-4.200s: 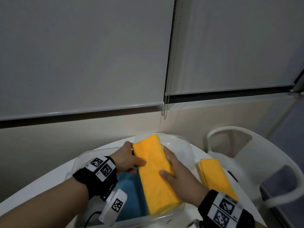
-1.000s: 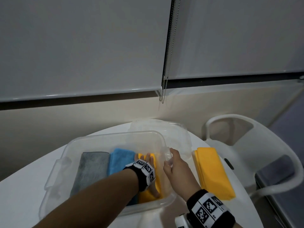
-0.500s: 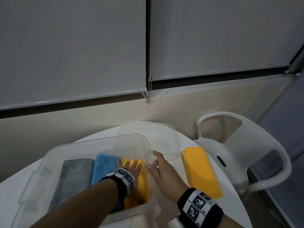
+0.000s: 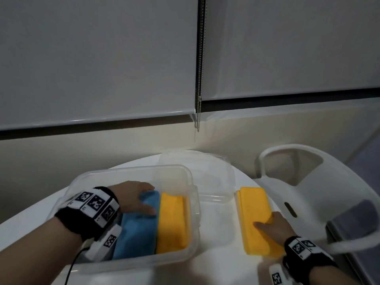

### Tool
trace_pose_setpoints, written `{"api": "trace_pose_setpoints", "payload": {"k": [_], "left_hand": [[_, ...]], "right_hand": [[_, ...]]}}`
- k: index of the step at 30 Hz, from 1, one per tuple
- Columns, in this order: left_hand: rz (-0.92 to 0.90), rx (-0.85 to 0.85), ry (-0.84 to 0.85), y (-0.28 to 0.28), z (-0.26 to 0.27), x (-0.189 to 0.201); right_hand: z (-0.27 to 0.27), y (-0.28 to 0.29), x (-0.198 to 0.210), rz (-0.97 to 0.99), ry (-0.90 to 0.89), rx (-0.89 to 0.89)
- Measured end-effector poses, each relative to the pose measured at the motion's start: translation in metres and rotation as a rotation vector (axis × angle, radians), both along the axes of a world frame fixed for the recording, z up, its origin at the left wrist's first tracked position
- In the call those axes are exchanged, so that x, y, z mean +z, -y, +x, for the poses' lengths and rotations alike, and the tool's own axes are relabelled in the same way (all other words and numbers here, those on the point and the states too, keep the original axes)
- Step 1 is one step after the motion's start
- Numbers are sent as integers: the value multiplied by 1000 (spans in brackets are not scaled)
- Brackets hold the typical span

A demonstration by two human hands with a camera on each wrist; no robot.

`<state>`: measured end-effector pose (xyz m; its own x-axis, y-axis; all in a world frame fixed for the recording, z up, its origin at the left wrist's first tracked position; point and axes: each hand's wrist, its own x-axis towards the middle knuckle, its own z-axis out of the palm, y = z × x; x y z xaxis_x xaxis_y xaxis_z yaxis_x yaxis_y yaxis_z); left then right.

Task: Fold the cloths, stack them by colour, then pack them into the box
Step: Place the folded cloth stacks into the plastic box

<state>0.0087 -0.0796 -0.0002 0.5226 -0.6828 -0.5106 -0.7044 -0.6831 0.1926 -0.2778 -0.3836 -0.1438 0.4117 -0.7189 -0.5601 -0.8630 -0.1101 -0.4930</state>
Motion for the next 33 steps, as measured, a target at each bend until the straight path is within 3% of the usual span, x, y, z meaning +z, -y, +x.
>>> {"api": "trace_pose_setpoints", "payload": {"k": [6, 10, 17, 22, 26, 30, 33], "left_hand": [[409, -158, 83, -6, -1, -24], [454, -160, 109, -8, -2, -34], [31, -43, 35, -11, 1, -5], [-495, 93, -262, -22, -2, 33], [-710, 149, -632, -19, -9, 53], [-771, 378, -1024, -14, -9, 47], [-789, 439, -1068, -13, 0, 41]], "right_hand": [[9, 5, -7, 51, -40, -129], [17, -6, 1, 134, 85, -134], [27, -43, 92, 119, 589, -152], [49, -100, 171, 253, 879, -5], [78, -148, 195, 501, 886, 141], [102, -181, 185, 655, 810, 177], [112, -190, 173, 684, 748, 154]]}}
